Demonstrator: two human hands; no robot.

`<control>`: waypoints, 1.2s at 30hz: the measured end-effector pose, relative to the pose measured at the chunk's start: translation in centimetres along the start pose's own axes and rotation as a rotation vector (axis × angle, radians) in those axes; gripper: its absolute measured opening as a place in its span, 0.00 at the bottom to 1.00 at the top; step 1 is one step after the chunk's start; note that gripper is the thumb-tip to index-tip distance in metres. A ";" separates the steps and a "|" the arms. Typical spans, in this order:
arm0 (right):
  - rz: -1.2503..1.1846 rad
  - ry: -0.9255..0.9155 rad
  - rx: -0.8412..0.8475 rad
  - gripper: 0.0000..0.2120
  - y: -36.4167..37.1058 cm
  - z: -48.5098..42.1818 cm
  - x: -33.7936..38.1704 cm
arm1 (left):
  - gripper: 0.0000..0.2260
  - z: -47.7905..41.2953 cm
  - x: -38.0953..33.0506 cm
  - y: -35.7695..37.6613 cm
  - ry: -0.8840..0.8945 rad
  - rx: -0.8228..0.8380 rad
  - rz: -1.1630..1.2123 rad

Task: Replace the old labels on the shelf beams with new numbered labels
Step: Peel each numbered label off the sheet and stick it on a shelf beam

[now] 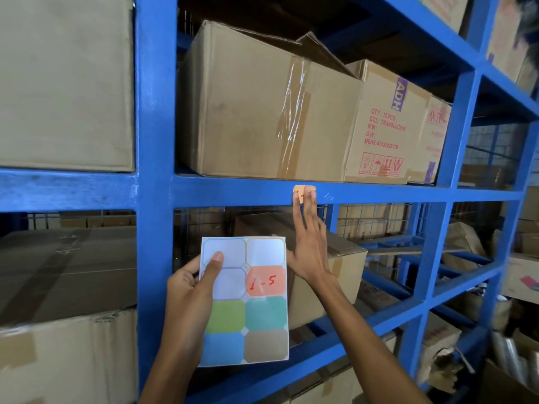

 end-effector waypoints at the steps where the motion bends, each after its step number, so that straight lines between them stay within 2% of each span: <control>1: 0.006 0.008 -0.008 0.48 -0.2 0.0 -0.1 | 0.08 0.0 0.0 -0.2 -0.001 -0.007 0.002; 9: -0.040 0.078 -0.002 0.52 -0.1 -0.6 -0.1 | 0.08 0.1 0.7 -0.3 -0.020 -0.005 0.004; 14: 0.105 0.052 0.103 0.51 -0.6 0.2 0.1 | 0.08 1.2 1.1 -0.8 -0.024 -0.031 0.003; 19: 0.080 0.060 0.234 0.48 -1.8 1.3 1.3 | 0.09 2.4 0.7 -1.7 -0.020 -0.034 0.005; 21: 0.032 0.048 0.288 0.44 -2.7 2.3 2.2 | 0.08 2.8 0.6 -2.2 -0.021 -0.042 -0.006; 23: -0.098 0.043 0.246 0.35 -3.9 3.6 3.5 | 0.08 3.3 0.5 -2.6 -0.018 -0.052 -0.008; 27: -0.621 0.124 0.012 0.16 -6.4 8.2 7.1 | 0.09 4.5 0.5 -3.4 -0.005 -0.070 -0.003; 33: -0.831 0.087 -0.011 0.10 -7.5 14.3 12.1 | 0.08 6.2 0.7 -4.7 -0.006 -0.103 0.022; 36: -0.923 0.146 0.082 0.11 -6.6 15.2 12.9 | 0.08 6.6 0.8 -5.1 -0.020 -0.088 0.039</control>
Point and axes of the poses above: each hand's wrist, its own z-axis away from the middle knuckle, its own y-axis out of the palm, x = y × z, the point moved 5 cm from there along -z, towards the middle knuckle, and after that the axes turned 11 degrees about x, right-handed, at the moved point
